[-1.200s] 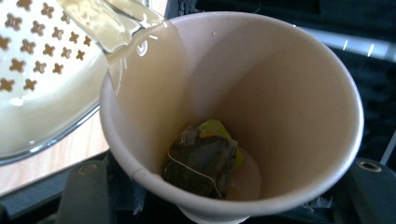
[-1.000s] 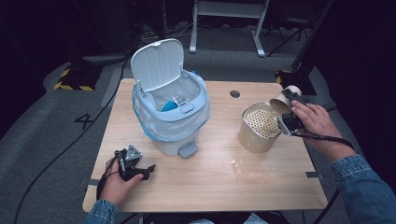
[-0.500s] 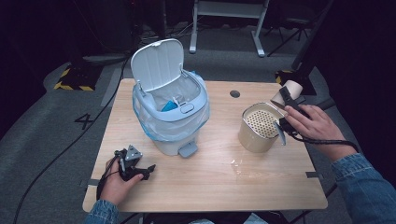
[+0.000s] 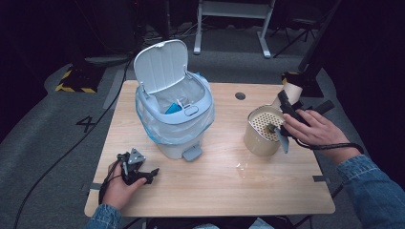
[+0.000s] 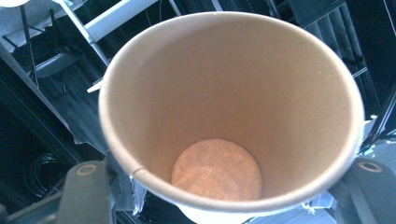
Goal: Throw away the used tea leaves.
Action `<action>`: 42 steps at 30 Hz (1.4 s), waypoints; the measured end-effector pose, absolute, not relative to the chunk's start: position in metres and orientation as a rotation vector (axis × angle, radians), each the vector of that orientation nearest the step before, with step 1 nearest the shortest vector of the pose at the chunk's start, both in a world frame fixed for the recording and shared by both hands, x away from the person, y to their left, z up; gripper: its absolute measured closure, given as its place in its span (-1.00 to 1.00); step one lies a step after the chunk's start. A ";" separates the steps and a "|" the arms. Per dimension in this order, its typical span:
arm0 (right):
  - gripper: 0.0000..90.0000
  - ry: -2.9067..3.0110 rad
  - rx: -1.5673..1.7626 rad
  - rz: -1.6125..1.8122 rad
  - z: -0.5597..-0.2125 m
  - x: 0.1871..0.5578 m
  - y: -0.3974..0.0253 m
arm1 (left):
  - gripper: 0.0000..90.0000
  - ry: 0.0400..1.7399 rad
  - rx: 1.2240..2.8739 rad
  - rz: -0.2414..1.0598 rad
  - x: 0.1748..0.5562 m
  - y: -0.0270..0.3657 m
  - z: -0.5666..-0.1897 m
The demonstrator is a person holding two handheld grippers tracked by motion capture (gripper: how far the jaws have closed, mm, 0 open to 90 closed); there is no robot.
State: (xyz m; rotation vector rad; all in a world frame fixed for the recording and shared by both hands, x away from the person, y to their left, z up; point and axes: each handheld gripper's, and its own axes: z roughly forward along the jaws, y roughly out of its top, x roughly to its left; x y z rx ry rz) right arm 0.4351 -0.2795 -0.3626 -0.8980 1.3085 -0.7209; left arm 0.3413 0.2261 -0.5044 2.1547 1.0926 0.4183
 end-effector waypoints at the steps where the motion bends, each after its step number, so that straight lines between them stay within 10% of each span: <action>1: -0.27 1.313 -0.889 -0.712 -0.362 0.435 -0.280 | -0.60 1.091 2.155 0.421 0.341 0.226 -0.504; 18: -0.30 1.542 -0.695 -0.400 -0.344 0.439 -0.293 | -0.60 1.090 2.157 0.420 0.341 0.226 -0.504; 42: -0.30 2.150 0.463 1.160 -0.317 0.469 -0.349 | -0.60 1.092 2.154 0.421 0.341 0.226 -0.504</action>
